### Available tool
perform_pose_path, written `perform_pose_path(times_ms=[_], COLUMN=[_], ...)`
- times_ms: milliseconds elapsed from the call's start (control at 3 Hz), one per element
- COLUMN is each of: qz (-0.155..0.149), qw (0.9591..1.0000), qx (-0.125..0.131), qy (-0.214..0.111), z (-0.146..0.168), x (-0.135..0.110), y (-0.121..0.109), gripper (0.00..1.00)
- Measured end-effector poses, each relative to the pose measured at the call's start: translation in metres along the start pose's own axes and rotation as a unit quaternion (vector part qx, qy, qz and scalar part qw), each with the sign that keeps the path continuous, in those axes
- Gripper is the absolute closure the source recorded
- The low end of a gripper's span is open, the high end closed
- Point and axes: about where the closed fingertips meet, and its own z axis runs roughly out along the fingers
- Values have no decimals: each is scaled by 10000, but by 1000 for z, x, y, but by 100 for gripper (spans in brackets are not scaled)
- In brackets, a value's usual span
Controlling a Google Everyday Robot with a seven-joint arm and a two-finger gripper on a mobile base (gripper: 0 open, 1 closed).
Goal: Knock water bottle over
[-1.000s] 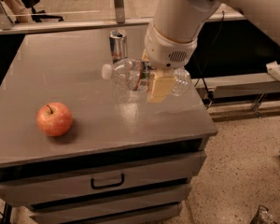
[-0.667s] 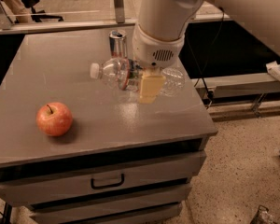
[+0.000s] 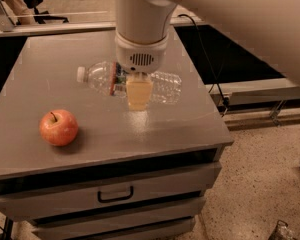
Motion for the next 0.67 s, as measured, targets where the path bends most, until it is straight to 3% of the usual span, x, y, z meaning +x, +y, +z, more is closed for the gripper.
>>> perform_pose_path(times_ms=[333, 667], qz=[19, 18], qw=[9992, 9992], qx=[180, 181], qy=[349, 349], z=[19, 19], x=[-11, -11], y=[0, 0], gripper=[100, 100])
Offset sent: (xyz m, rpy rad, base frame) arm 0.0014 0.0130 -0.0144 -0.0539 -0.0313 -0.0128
